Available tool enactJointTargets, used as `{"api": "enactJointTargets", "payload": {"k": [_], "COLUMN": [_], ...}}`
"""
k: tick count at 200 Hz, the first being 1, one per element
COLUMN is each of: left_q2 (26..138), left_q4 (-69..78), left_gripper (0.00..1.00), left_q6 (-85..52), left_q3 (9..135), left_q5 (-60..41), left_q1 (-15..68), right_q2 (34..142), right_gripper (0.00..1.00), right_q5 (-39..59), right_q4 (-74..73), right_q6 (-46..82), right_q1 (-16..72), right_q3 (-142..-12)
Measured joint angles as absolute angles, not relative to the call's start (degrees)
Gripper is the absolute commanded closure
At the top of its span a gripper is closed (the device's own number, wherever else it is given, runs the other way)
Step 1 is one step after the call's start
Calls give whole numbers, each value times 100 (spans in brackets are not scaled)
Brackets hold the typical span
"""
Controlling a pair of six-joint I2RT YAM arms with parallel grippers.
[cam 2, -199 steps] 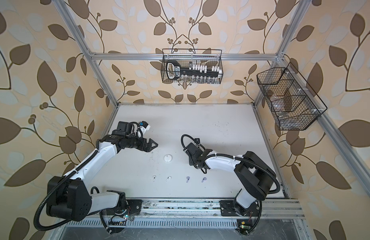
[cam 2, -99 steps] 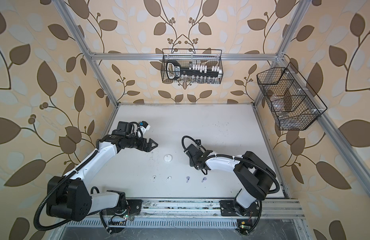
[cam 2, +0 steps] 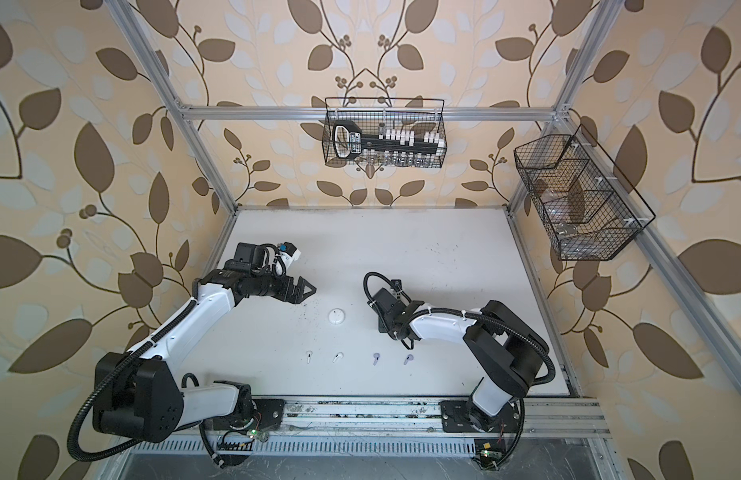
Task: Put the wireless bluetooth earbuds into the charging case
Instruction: 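Lower the right gripper and close it on the lavender case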
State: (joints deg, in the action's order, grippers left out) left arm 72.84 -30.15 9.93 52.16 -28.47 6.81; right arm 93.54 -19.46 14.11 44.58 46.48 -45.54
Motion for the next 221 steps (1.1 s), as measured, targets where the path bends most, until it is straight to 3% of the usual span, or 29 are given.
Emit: {"api": "enactJointTargets", "payload": {"k": [31, 59, 143, 221], "left_q2": [7286, 7284, 7430, 7708], "left_q4": [-3011, -3009, -3000, -3413], "left_gripper": [1, 1, 3, 5], "left_q6": [991, 989, 989, 991], "left_q3": [5216, 5216, 5216, 5511], "left_q5": [-2805, -2805, -2880, -3304], "left_q1": [681, 681, 681, 838], "right_q2": [9356, 9391, 9362, 7859], "right_gripper": [41, 49, 57, 57], "right_q5": [-1949, -1964, -2121, -2569], "right_q4": [1406, 1417, 1435, 862], "right_q6": [4456, 4427, 4018, 3024], "right_q1": [4648, 4648, 4862, 5684], "right_q3": [-4554, -4584, -4619, -4182]}}
